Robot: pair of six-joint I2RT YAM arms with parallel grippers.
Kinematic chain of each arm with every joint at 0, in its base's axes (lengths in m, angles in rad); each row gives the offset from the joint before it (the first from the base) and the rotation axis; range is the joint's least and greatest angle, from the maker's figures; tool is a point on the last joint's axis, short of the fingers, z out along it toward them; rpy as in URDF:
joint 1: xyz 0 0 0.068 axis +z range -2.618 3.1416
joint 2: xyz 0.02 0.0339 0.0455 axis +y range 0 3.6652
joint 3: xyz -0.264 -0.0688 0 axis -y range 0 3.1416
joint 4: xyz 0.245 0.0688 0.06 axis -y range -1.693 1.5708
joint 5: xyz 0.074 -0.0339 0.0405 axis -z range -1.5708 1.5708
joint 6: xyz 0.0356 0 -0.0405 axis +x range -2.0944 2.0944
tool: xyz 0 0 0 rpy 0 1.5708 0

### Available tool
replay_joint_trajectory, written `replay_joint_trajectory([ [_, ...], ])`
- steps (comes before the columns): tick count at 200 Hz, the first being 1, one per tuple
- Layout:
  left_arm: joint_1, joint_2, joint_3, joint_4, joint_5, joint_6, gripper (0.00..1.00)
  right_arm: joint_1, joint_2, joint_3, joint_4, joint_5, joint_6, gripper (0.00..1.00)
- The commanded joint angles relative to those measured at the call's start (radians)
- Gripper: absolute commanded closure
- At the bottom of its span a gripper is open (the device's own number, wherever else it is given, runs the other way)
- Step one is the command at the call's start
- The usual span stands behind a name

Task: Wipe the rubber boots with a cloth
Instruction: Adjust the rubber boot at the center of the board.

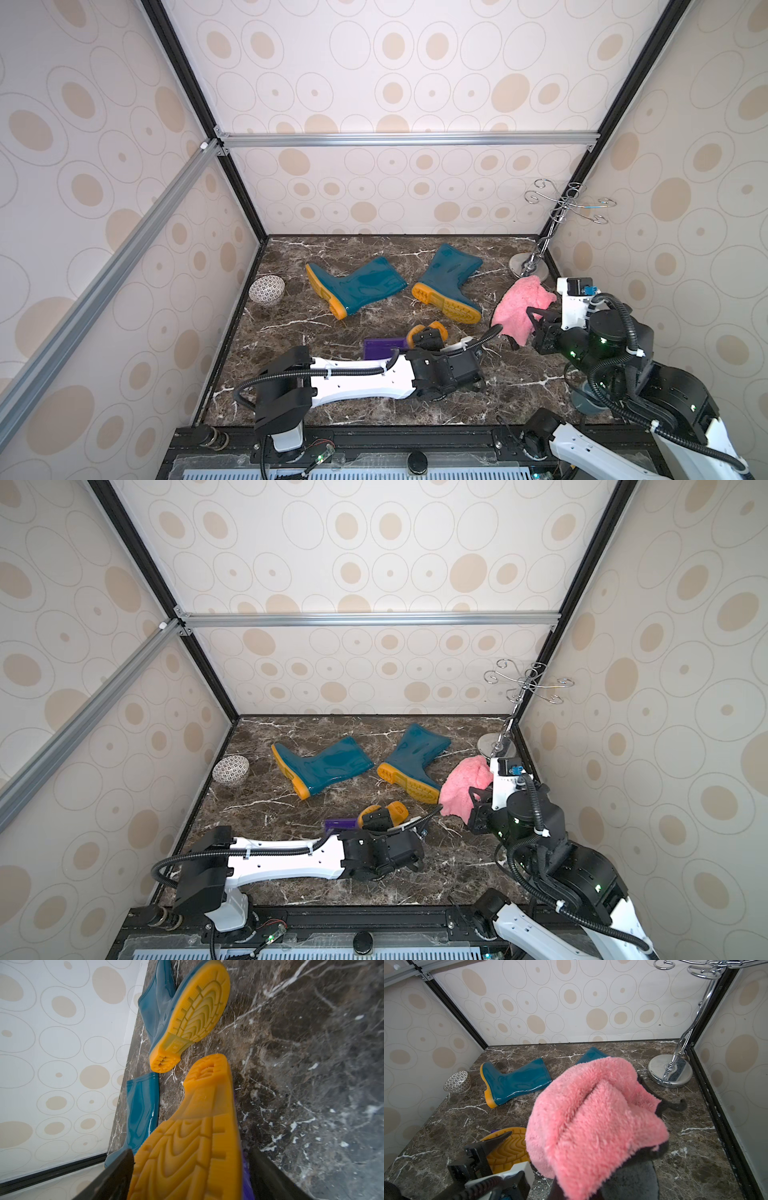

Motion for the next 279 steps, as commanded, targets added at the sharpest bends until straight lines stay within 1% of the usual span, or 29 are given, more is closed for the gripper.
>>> replay_joint_trajectory([
  [1,-0.007,-0.038,0.027,-0.012,0.066,-0.039,0.13,-0.004,0.017,0.021,-0.010,-0.013,0.016,1.00],
  [38,-0.004,-0.094,0.025,-0.005,0.103,-0.060,0.09,-0.002,0.031,-0.014,0.010,-0.058,0.045,1.00],
  [71,0.007,-0.147,-0.008,0.034,0.160,-0.083,0.07,-0.002,0.058,-0.088,0.045,-0.167,0.091,1.00],
  [90,0.008,-0.168,-0.015,0.064,0.227,-0.095,0.06,-0.002,0.056,-0.103,0.055,-0.170,0.100,1.00],
  [105,0.009,-0.166,-0.024,0.083,0.241,-0.111,0.06,-0.002,0.052,-0.103,0.063,-0.165,0.102,1.00],
  [118,0.012,-0.164,-0.042,0.103,0.269,-0.124,0.05,-0.003,0.056,-0.111,0.070,-0.183,0.114,1.00],
  [134,0.015,-0.170,-0.076,0.134,0.288,-0.145,0.05,-0.003,0.065,-0.134,0.086,-0.230,0.135,1.00],
  [151,0.016,-0.185,-0.109,0.150,0.280,-0.162,0.05,-0.004,0.064,-0.172,0.101,-0.252,0.163,1.00],
  [174,0.020,-0.246,-0.156,0.181,0.263,-0.172,0.05,-0.002,0.057,-0.218,0.128,-0.291,0.190,1.00],
  [193,0.029,-0.310,-0.196,0.210,0.291,-0.174,0.03,-0.002,0.063,-0.253,0.160,-0.345,0.214,1.00],
  [216,0.030,-0.342,-0.254,0.239,0.345,-0.200,0.03,-0.002,0.067,-0.319,0.196,-0.386,0.263,1.00],
  [234,0.031,-0.357,-0.310,0.260,0.346,-0.224,0.02,-0.003,0.051,-0.350,0.208,-0.377,0.282,1.00],
  [255,0.049,-0.383,-0.406,0.322,0.377,-0.269,0.02,-0.002,0.027,-0.374,0.223,-0.353,0.294,1.00],
  [265,0.062,-0.393,-0.435,0.330,0.384,-0.297,0.02,-0.002,0.026,-0.389,0.235,-0.380,0.302,1.00],
  [279,0.075,-0.423,-0.468,0.331,0.345,-0.343,0.01,-0.002,0.038,-0.420,0.270,-0.459,0.296,1.00],
])
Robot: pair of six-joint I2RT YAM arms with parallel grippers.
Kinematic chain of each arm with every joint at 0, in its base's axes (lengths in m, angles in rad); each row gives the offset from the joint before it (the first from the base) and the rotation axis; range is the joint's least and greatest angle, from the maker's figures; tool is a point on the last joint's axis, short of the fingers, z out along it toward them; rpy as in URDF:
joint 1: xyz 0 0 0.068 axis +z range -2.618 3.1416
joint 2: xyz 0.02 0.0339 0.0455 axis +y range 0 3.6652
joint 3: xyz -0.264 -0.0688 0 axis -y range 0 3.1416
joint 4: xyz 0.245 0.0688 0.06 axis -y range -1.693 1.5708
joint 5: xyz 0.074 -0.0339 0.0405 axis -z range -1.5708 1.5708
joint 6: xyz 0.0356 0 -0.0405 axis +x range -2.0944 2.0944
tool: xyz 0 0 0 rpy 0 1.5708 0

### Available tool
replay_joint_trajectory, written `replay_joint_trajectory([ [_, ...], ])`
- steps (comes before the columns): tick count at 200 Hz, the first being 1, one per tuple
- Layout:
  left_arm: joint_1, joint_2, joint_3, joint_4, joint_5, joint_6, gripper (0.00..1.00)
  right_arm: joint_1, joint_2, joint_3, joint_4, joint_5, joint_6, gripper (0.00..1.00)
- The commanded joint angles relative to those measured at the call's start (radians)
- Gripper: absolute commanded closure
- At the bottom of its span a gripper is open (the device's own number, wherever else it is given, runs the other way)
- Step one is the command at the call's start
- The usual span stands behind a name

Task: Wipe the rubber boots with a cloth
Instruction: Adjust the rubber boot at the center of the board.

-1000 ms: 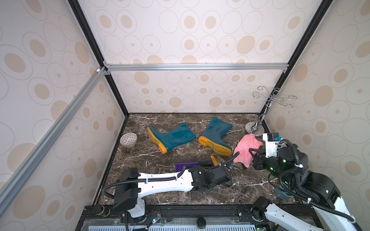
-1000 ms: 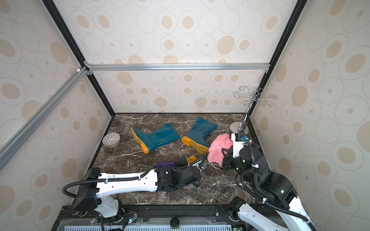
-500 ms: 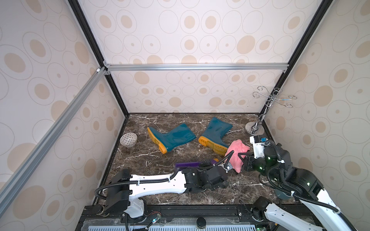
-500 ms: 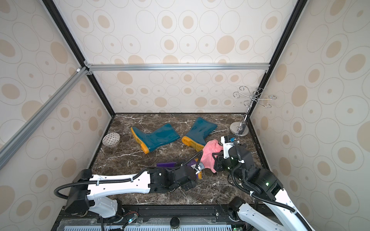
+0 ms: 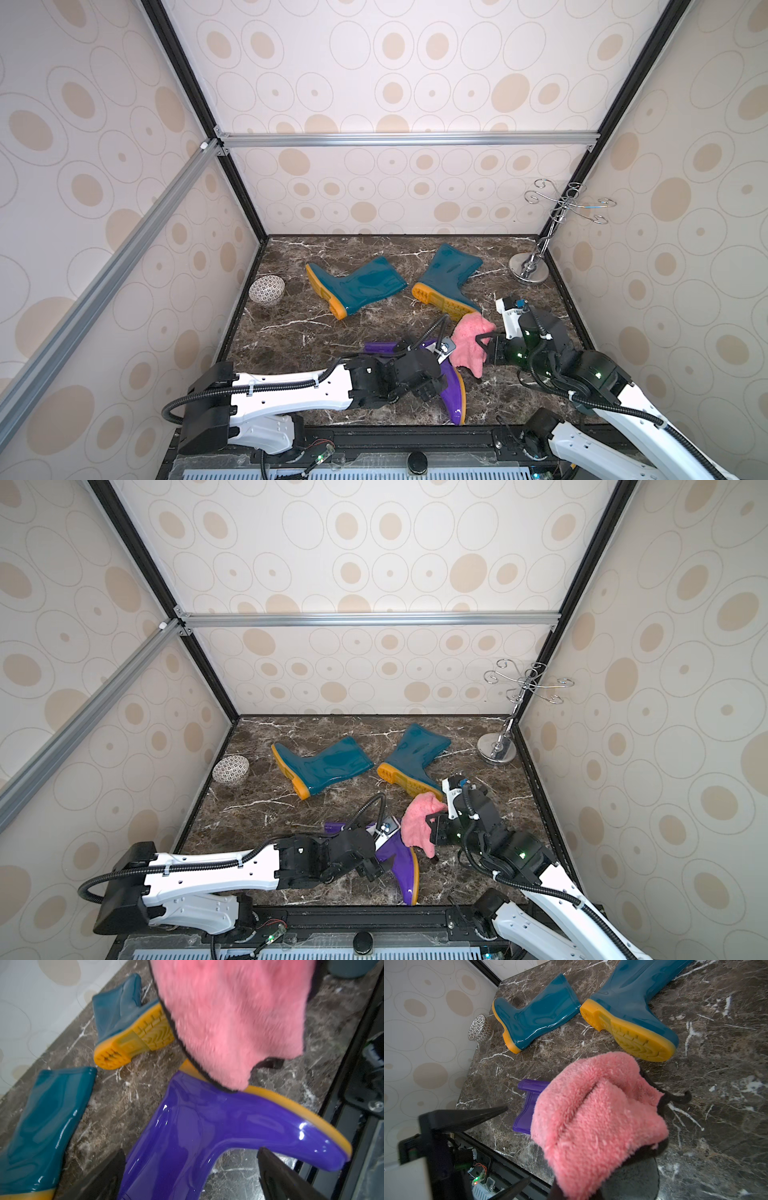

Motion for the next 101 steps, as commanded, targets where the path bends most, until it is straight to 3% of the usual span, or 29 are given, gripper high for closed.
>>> replay_joint_trajectory([
  [1,0.031,-0.050,-0.047,0.034,-0.017,-0.110,0.01,-0.002,-0.002,-0.037,0.078,-0.099,0.041,1.00],
  [55,0.182,-0.301,-0.247,0.039,0.126,-0.336,0.04,0.009,0.108,0.065,0.051,-0.204,-0.029,1.00],
  [101,0.195,-0.432,-0.406,0.011,0.166,-0.553,0.10,0.043,0.204,0.090,0.149,-0.214,-0.018,1.00],
])
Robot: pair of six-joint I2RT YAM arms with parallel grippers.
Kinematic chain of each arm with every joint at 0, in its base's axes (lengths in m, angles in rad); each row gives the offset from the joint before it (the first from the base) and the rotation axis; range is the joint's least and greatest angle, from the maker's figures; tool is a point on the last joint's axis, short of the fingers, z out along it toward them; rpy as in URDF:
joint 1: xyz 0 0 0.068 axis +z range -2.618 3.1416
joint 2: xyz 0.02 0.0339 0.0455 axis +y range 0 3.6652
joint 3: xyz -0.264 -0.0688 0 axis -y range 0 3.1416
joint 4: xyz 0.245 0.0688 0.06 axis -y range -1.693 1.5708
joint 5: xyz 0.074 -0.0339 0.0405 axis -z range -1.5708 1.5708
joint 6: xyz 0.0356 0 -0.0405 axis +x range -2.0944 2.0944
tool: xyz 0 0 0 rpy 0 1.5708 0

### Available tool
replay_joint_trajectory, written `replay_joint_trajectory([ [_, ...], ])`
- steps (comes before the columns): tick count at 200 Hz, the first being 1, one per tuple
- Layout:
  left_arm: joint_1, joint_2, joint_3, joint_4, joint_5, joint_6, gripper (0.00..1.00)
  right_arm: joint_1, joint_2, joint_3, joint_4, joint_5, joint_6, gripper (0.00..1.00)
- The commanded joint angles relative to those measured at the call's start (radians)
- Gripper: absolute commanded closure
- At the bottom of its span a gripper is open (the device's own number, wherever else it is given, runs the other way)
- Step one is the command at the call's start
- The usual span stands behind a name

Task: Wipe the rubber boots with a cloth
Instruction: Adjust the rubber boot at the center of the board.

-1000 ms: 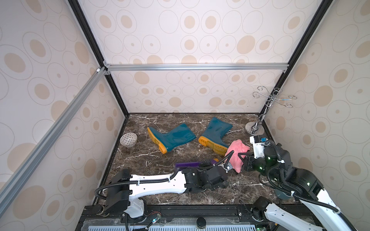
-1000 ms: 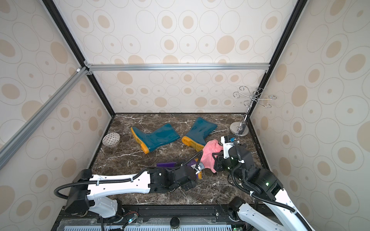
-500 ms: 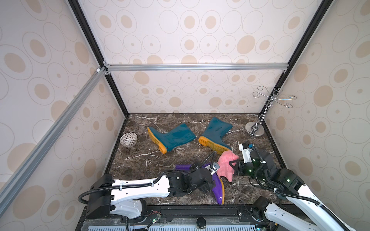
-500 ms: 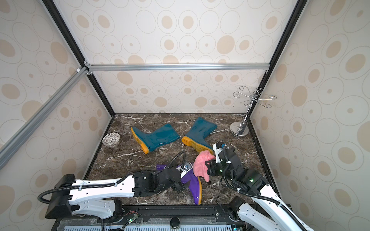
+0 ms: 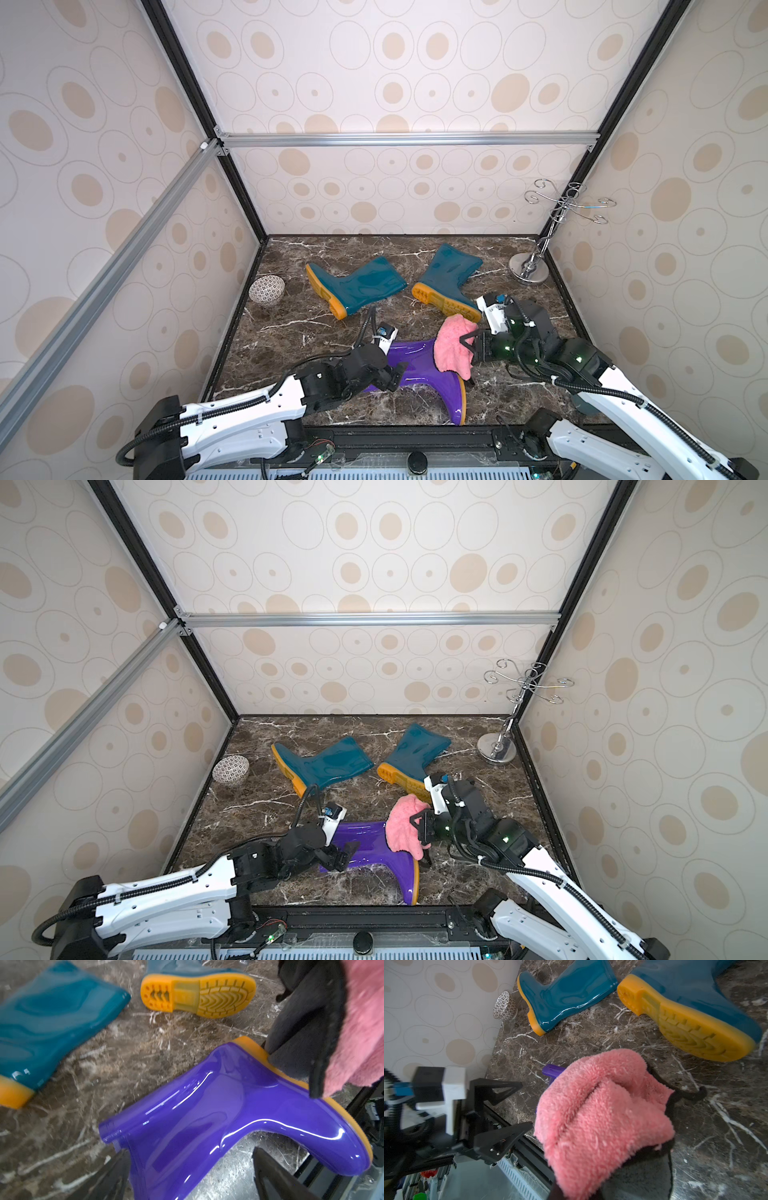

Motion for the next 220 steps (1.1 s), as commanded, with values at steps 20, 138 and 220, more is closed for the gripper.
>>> replay_joint_trajectory([
  [20,0.005,-0.112,-0.135,-0.005,0.093,-0.292,0.08,0.052,0.120,0.024,0.185,-0.129,0.053,1.00],
  [138,0.005,-0.138,-0.307,0.096,0.098,-0.536,0.07,0.130,0.307,0.016,0.447,-0.188,0.049,1.00],
  [220,0.005,-0.091,-0.366,0.240,0.132,-0.590,0.40,0.130,0.311,-0.088,0.524,-0.178,0.033,1.00],
])
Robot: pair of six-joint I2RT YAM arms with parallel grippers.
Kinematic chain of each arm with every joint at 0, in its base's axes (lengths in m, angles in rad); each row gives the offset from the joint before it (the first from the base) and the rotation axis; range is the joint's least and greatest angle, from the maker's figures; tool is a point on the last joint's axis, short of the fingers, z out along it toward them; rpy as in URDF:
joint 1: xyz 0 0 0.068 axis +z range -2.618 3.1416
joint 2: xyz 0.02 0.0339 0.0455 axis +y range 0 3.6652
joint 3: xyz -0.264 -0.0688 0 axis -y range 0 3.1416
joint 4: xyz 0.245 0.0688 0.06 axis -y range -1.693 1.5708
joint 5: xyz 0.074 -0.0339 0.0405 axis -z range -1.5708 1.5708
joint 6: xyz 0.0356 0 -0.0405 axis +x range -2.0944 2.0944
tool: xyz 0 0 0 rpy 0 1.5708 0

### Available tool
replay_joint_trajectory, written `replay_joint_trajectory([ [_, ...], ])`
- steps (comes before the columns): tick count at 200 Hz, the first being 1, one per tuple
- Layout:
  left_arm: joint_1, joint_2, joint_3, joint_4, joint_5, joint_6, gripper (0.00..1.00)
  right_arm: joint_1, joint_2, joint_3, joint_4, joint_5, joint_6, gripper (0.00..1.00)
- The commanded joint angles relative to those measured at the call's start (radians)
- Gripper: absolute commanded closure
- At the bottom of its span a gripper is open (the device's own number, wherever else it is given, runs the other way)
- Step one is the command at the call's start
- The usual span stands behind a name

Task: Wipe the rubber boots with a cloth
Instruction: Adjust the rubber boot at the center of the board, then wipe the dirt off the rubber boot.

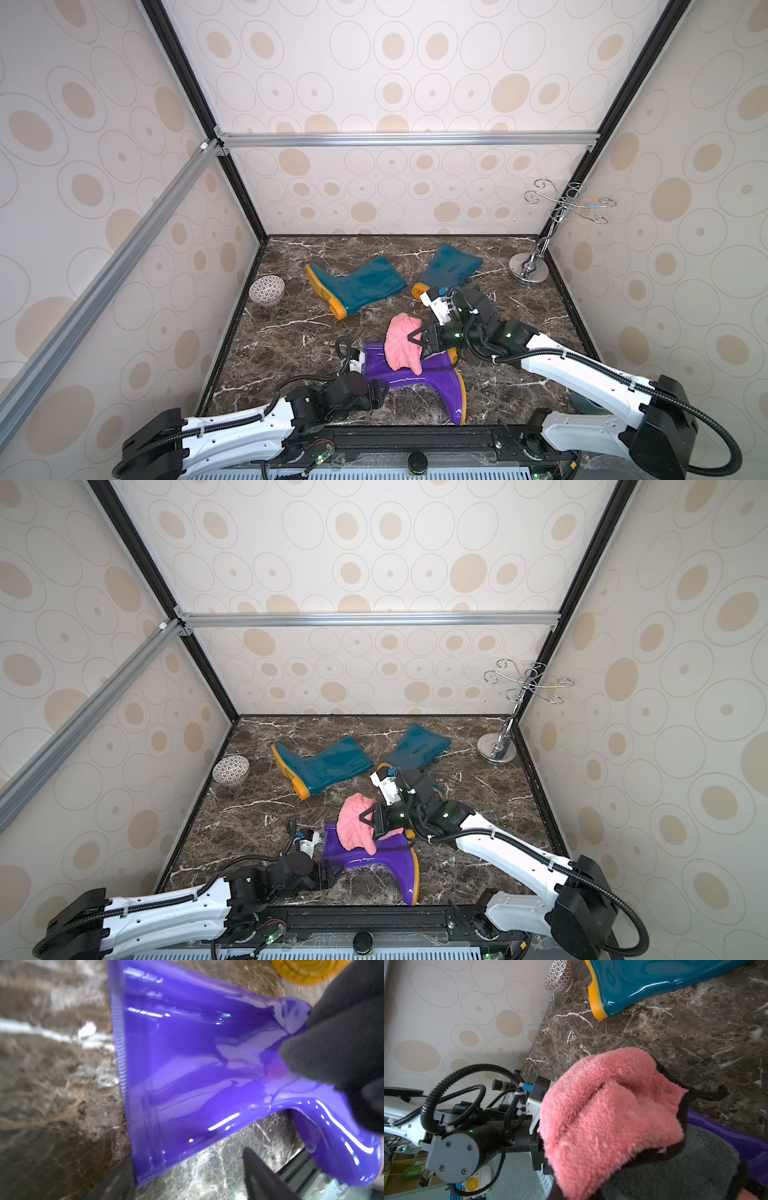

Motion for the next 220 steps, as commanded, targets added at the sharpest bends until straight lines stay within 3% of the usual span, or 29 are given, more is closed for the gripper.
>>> replay_joint_trajectory([
  [1,0.003,0.016,-0.011,0.053,0.017,-0.028,0.41,0.005,-0.053,-0.033,0.035,0.051,0.007,1.00],
  [34,0.002,0.010,-0.010,-0.015,-0.009,-0.016,0.62,0.006,-0.063,-0.030,0.000,0.072,-0.015,1.00],
  [79,0.005,-0.027,-0.012,-0.031,-0.055,0.001,1.00,0.007,0.019,-0.003,0.020,0.008,0.011,1.00],
  [124,0.005,-0.101,-0.023,-0.031,-0.097,0.014,1.00,0.061,0.127,0.080,0.065,-0.003,0.029,1.00],
  [145,0.005,-0.117,-0.031,-0.030,-0.106,0.009,1.00,0.133,0.214,0.130,0.061,0.100,0.041,1.00],
  [167,0.004,-0.122,-0.036,-0.035,-0.110,0.002,1.00,0.157,0.287,0.067,0.248,0.187,0.195,1.00],
  [194,0.005,-0.127,-0.033,-0.034,-0.118,-0.002,1.00,0.177,0.406,0.059,0.342,0.258,0.267,1.00],
  [220,0.004,-0.113,-0.024,-0.037,-0.134,0.003,1.00,0.223,0.521,0.122,0.267,0.312,0.246,1.00],
])
